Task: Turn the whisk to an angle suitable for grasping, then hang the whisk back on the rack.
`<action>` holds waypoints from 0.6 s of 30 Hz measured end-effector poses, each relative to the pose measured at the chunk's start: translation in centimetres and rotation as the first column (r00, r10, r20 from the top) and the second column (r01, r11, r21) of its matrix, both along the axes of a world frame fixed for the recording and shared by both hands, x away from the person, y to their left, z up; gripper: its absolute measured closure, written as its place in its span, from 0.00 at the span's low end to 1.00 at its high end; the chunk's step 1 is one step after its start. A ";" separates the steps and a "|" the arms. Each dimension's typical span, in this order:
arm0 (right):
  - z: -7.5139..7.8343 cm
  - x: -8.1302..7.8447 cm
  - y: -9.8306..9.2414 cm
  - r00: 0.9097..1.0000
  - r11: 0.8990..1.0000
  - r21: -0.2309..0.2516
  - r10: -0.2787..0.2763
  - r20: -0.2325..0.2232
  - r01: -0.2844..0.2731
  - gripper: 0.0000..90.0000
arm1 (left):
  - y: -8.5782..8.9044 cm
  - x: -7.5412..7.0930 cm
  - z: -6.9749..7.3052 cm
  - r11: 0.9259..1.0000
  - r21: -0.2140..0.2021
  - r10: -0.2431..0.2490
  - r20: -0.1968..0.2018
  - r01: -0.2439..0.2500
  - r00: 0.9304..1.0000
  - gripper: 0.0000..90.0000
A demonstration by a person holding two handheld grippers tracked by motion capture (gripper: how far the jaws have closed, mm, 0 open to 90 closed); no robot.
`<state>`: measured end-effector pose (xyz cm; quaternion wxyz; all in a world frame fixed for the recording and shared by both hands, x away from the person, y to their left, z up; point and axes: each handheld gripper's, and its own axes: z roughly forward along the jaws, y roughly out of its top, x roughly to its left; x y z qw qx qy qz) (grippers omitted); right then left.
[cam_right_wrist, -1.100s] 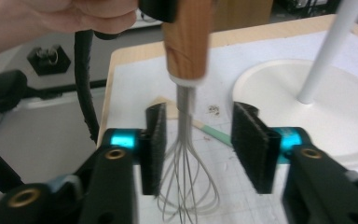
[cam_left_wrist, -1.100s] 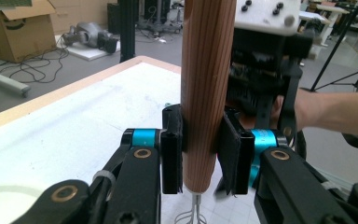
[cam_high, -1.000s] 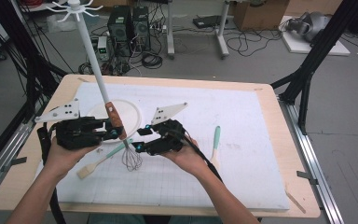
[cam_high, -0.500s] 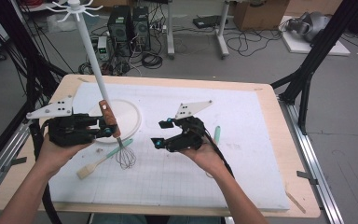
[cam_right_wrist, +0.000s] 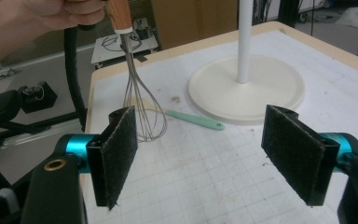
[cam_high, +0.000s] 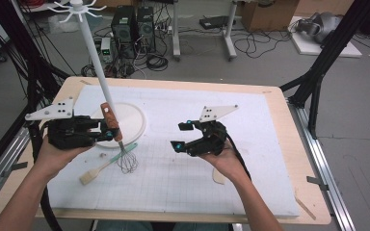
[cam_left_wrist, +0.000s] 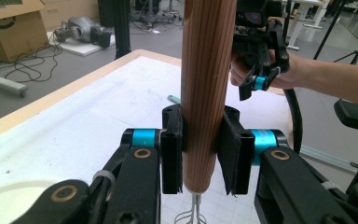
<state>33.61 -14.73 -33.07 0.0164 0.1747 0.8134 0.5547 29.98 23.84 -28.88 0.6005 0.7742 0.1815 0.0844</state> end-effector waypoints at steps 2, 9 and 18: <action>-0.1 0.1 -0.2 1.000 1.000 -0.008 0.002 0.000 -0.002 0.29 | 0.2 0.1 0.0 1.000 -0.001 -0.002 -0.001 0.002 1.000 0.80; -0.2 -0.1 -1.0 1.000 1.000 -0.010 -0.008 0.003 0.008 0.29 | 1.0 0.2 0.4 1.000 0.002 -0.011 0.006 0.011 1.000 0.80; -0.3 -0.4 -1.7 1.000 1.000 -0.009 -0.004 0.005 0.004 0.29 | 1.8 0.8 0.7 0.999 0.006 -0.037 0.008 0.037 0.999 0.80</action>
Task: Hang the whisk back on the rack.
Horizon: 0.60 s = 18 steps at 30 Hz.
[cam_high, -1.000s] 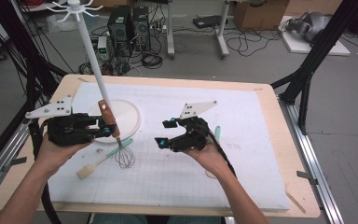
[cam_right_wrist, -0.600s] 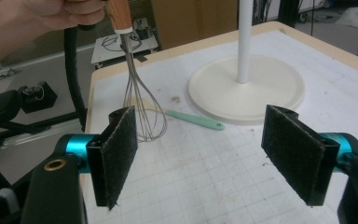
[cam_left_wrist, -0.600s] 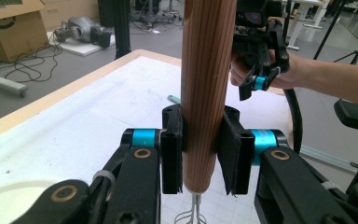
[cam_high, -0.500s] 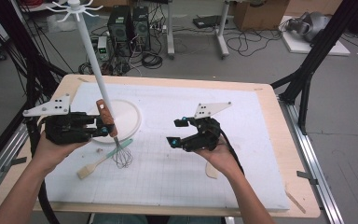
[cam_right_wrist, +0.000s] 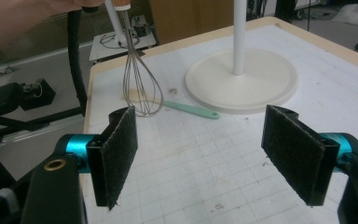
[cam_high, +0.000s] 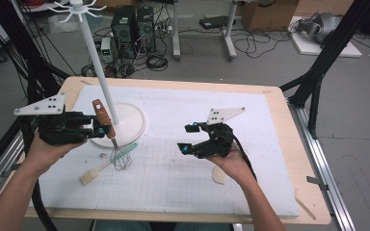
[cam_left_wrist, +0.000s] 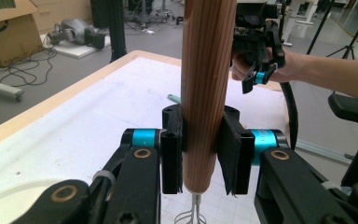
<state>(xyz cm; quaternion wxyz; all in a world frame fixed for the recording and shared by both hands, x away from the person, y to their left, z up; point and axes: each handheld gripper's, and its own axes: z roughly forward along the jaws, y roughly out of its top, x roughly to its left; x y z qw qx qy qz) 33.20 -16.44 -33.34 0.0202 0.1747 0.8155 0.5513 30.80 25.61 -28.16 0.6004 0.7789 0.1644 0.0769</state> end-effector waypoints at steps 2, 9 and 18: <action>0.0 -0.1 -0.3 1.000 1.000 0.003 -0.003 -0.001 0.003 0.29 | 0.1 0.2 0.0 1.000 -0.002 -0.008 -0.002 0.008 1.000 0.80; 0.1 -0.3 -1.1 1.000 1.000 0.009 -0.010 0.004 0.009 0.29 | 0.5 0.8 0.4 1.000 0.009 -0.016 -0.005 0.016 1.000 0.80; -0.1 -0.6 -1.3 1.000 1.000 -0.003 -0.008 0.000 0.008 0.29 | 1.6 1.4 2.0 1.000 -0.005 -0.012 0.006 0.012 1.000 0.80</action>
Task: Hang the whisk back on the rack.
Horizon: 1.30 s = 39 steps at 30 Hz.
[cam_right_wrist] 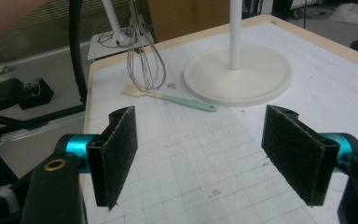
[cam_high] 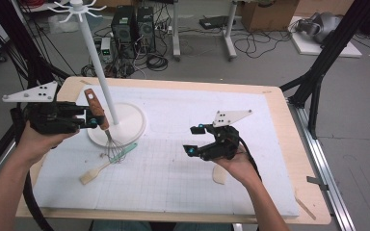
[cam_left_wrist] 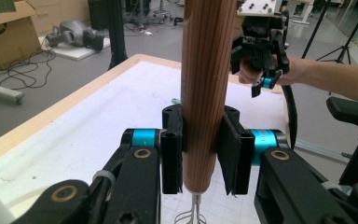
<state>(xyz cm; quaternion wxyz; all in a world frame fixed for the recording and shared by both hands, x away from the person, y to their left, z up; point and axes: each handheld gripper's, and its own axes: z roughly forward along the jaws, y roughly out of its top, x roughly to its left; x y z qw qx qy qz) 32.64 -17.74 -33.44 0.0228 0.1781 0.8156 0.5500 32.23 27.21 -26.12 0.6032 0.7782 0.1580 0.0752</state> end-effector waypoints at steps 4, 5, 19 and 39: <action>0.0 0.1 0.1 1.000 1.000 -0.003 0.000 0.001 0.000 0.29 | 0.2 0.4 0.8 1.000 0.012 0.003 0.005 -0.003 1.000 0.80; 0.0 0.1 0.1 1.000 1.000 -0.004 0.002 0.001 -0.002 0.29 | 0.2 0.5 1.0 1.000 0.016 0.003 0.005 -0.003 1.000 0.80; 0.0 0.4 0.0 1.000 1.000 -0.003 0.007 -0.011 -0.007 0.29 | 0.2 2.8 2.9 1.000 -0.001 0.010 -0.027 -0.010 1.000 0.80; 0.3 0.5 0.2 1.000 1.000 -0.017 0.025 -0.007 -0.025 0.29 | 0.4 5.5 7.0 0.999 -0.003 0.047 -0.025 -0.047 0.999 0.80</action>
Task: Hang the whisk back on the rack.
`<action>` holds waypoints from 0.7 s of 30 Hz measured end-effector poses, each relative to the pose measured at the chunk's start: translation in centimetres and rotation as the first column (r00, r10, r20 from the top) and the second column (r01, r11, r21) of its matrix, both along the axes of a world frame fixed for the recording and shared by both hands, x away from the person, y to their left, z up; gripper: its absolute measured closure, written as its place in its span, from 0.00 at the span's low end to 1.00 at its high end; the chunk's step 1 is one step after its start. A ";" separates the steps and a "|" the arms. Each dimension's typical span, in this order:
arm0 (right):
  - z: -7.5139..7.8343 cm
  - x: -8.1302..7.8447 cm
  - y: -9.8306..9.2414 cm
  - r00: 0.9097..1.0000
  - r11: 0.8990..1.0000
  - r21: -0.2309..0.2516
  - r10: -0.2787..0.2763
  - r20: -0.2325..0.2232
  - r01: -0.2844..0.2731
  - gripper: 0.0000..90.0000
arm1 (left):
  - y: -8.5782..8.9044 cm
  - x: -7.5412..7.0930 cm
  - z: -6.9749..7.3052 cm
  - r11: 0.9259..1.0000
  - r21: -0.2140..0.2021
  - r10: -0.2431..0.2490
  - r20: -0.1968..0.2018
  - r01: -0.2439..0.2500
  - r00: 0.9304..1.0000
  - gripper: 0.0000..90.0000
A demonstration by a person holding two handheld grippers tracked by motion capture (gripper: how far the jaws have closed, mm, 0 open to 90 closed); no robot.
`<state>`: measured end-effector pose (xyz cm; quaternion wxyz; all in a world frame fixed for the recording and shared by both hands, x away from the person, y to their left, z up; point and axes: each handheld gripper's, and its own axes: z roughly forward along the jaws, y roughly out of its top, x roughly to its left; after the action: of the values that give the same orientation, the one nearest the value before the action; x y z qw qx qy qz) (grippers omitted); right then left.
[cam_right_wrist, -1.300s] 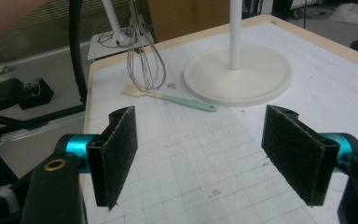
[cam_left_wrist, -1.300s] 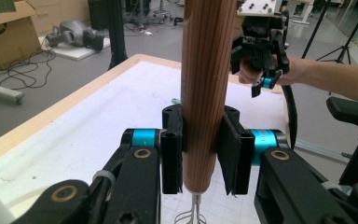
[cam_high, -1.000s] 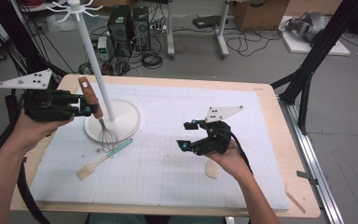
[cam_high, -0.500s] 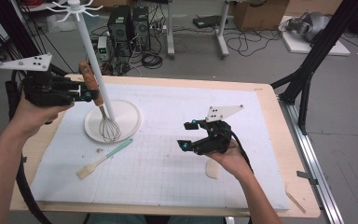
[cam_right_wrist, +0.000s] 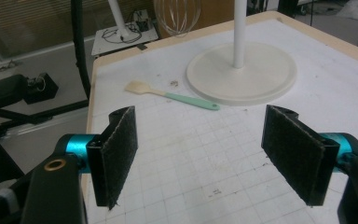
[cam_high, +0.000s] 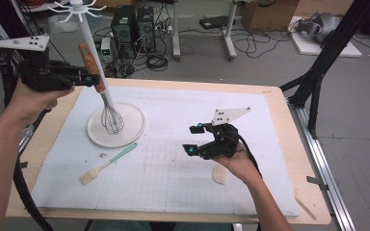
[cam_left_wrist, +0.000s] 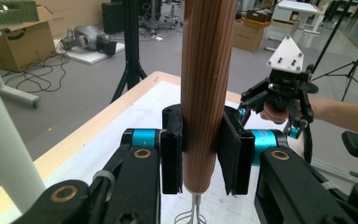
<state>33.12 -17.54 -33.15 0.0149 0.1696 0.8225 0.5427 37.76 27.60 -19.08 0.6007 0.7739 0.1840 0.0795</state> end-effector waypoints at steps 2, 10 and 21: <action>0.1 0.0 0.1 1.000 1.000 -0.002 0.003 -0.001 -0.003 0.29 | 0.0 0.2 0.4 1.000 -0.003 0.002 -0.002 -0.002 1.000 0.80; 0.2 0.2 0.7 1.000 1.000 -0.012 0.019 0.002 -0.019 0.29 | -0.1 1.0 1.6 1.000 0.005 0.014 0.005 -0.014 1.000 0.80; 0.3 0.2 0.7 1.000 1.000 -0.012 0.023 0.003 -0.023 0.29 | 0.1 2.3 3.2 0.999 -0.010 0.031 0.000 -0.031 1.000 0.80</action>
<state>33.31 -16.87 -32.84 0.0107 0.1592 0.8277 0.5380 40.10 27.68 -15.88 0.6031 0.7681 0.1964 0.0879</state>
